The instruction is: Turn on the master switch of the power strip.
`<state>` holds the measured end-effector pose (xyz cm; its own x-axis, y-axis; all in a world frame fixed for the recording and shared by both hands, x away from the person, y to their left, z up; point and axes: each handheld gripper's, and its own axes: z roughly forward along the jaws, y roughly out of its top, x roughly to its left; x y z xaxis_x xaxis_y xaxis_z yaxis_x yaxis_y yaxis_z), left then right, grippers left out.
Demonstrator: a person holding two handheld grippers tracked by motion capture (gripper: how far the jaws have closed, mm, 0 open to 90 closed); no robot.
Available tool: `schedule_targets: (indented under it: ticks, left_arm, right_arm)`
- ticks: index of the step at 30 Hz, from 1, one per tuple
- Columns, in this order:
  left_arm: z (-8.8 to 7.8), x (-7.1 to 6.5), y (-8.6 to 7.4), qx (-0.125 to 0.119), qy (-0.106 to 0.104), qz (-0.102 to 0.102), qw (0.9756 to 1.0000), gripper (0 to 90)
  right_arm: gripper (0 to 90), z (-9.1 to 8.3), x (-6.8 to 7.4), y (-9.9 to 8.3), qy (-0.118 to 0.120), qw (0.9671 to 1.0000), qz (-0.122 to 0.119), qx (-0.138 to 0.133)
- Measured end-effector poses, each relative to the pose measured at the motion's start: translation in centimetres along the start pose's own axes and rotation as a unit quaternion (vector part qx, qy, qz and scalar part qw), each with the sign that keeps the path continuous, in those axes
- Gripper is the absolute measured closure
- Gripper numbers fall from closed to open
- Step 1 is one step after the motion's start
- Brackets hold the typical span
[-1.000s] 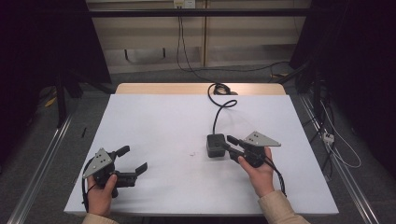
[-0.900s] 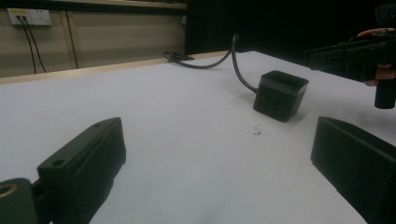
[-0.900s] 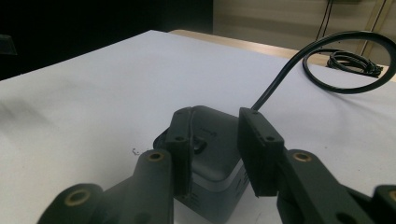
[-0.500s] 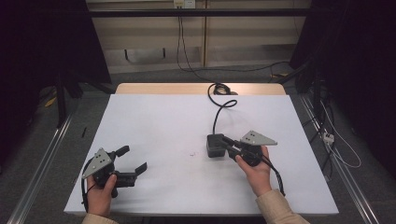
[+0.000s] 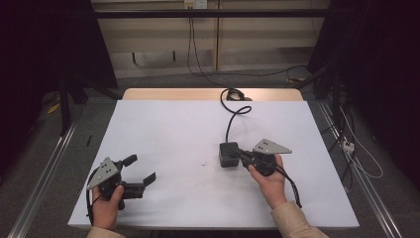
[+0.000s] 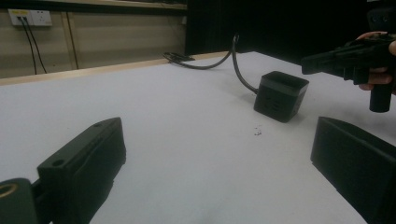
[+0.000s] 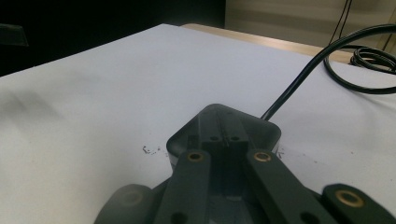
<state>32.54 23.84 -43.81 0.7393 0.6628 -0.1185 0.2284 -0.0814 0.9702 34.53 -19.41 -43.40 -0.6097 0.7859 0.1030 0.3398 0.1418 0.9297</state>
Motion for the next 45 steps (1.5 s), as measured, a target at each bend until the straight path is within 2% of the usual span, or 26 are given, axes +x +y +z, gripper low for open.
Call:
schedule_targets:
  ticks: [23, 45]
  left_arm:
    - [-0.1, 0.0, 0.0, 0.000, 0.002, -0.001, 1.0000, 2.9]
    - [0.0, 0.1, 0.0, -0.001, 0.000, -0.001, 1.0000, 2.8]
  right_arm:
    - [90.0, 1.2, 0.2, 0.3, 0.002, 0.9999, 0.001, 0.012]
    - [90.0, 1.4, 0.1, 0.2, -0.002, 0.9998, -0.005, 0.018]
